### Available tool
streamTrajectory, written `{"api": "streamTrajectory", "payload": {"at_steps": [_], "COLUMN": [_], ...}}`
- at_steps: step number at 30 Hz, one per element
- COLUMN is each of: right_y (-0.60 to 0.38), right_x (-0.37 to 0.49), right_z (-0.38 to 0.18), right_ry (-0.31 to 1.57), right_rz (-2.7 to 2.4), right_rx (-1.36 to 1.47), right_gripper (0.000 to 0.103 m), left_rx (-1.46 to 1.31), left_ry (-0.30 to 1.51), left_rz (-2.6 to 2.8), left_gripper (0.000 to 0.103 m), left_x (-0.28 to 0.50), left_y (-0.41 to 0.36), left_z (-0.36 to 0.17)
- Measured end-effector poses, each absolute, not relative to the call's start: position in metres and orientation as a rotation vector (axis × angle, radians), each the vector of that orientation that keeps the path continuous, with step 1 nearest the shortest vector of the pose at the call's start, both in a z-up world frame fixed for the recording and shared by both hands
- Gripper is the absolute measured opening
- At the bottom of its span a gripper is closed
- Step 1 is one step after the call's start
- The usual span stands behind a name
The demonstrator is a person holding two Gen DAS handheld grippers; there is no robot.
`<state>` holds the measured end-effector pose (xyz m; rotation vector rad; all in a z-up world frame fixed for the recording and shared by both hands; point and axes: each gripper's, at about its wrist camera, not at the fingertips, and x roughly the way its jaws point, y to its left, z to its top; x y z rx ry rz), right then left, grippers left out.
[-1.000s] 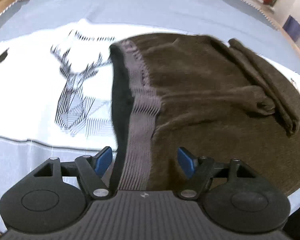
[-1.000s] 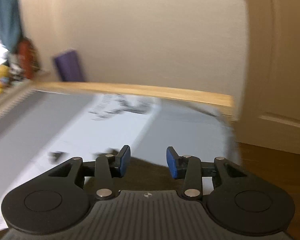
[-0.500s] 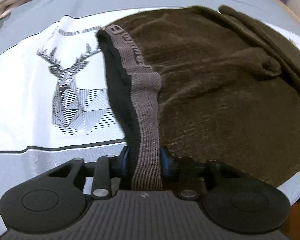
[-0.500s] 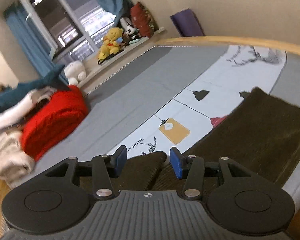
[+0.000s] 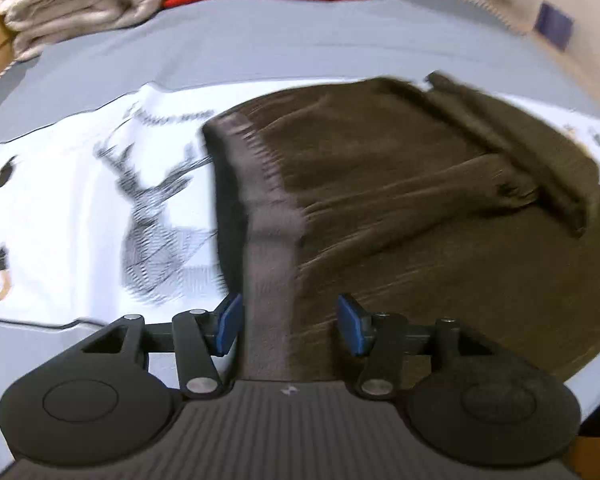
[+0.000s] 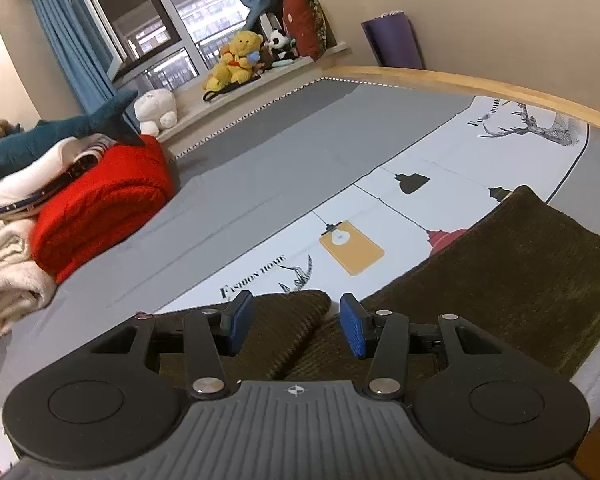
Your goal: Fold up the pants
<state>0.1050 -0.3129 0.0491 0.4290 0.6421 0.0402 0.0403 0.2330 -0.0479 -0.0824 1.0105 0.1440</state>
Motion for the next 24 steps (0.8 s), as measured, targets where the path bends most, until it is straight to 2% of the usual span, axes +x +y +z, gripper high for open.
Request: {"api": "streamTrajectory", "payload": {"at_steps": [6, 17, 20, 24], "right_y": [-0.312, -0.307, -0.304, -0.299], "right_x": [0.109, 0.12, 0.129, 0.142], "right_z": [0.045, 0.041, 0.038, 0.036], "right_ry": [0.665, 0.688, 0.695, 0.698], "right_rz": [0.037, 0.062, 0.068, 0.073], "right_rx": [0.381, 0.321, 0.301, 0.262], "right_gripper": [0.05, 0.05, 0.05, 0.05], "left_rx": [-0.142, -0.062, -0.071, -0.074], "left_ry": [0.973, 1.019, 1.003, 0.99], "left_rz": [0.015, -0.007, -0.024, -0.036], "left_gripper": [0.057, 0.057, 0.056, 0.049], "left_x": [0.055, 0.088, 0.096, 0.105], "left_y": [0.207, 0.165, 0.159, 0.152], "left_z": [-0.042, -0.059, -0.058, -0.056]}}
